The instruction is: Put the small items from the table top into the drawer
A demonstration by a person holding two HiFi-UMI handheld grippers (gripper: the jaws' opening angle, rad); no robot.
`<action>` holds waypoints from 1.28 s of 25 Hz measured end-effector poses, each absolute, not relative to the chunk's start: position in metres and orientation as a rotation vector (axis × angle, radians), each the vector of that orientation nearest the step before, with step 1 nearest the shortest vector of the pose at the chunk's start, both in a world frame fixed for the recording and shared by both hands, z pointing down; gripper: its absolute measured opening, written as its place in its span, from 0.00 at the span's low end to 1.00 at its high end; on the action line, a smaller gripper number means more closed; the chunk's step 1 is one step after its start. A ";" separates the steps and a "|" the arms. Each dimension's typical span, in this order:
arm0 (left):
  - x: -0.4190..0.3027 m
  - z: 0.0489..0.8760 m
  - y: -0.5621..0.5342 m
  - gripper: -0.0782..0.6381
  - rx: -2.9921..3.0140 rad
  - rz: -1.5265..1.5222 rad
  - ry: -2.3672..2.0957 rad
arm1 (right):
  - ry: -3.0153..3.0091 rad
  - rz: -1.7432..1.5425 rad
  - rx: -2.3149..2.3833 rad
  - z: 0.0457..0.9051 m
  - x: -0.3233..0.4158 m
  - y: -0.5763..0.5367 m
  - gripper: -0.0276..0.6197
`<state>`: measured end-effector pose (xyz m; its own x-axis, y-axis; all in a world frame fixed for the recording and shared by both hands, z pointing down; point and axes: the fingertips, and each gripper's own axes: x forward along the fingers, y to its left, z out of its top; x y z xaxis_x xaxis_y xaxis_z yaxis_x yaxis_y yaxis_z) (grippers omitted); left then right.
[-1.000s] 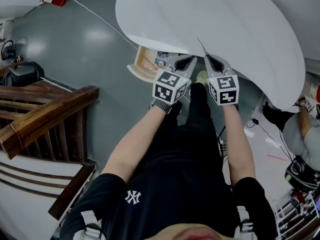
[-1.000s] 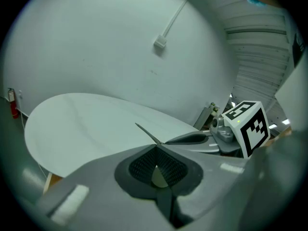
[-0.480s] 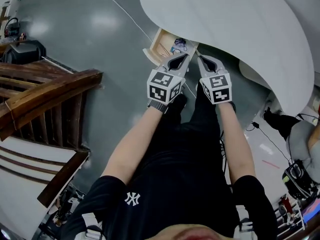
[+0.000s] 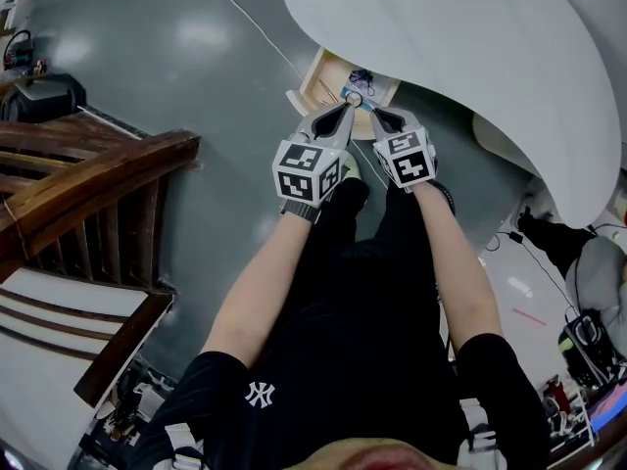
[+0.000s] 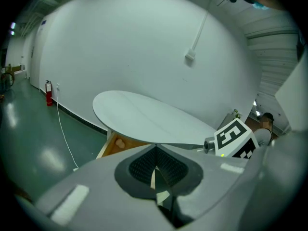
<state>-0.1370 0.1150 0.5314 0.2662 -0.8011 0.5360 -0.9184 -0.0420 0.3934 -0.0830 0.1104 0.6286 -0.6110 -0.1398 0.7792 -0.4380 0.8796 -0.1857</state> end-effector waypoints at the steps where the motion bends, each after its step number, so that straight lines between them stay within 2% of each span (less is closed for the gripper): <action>1: -0.139 0.534 0.115 0.11 1.857 0.220 -1.558 | -2.204 0.458 0.406 0.633 -0.085 0.110 0.09; 16: -0.156 0.564 0.096 0.11 1.841 0.212 -1.566 | -2.081 0.428 0.341 0.693 -0.103 0.097 0.09; 20: -0.159 0.561 0.092 0.11 1.843 0.209 -1.570 | -2.058 0.431 0.329 0.700 -0.102 0.097 0.16; 26: -0.155 0.549 0.089 0.11 1.858 0.209 -1.558 | -2.110 0.427 0.362 0.666 -0.099 0.092 0.08; 32: -0.152 0.517 0.083 0.11 1.907 0.195 -1.537 | -2.234 0.412 0.417 0.596 -0.111 0.086 0.08</action>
<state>-0.1522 0.0828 0.5169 0.2941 -0.8115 0.5049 -0.9120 -0.0803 0.4022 -0.1106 0.0862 0.5956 -0.6189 -0.1604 0.7689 -0.4244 0.8920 -0.1555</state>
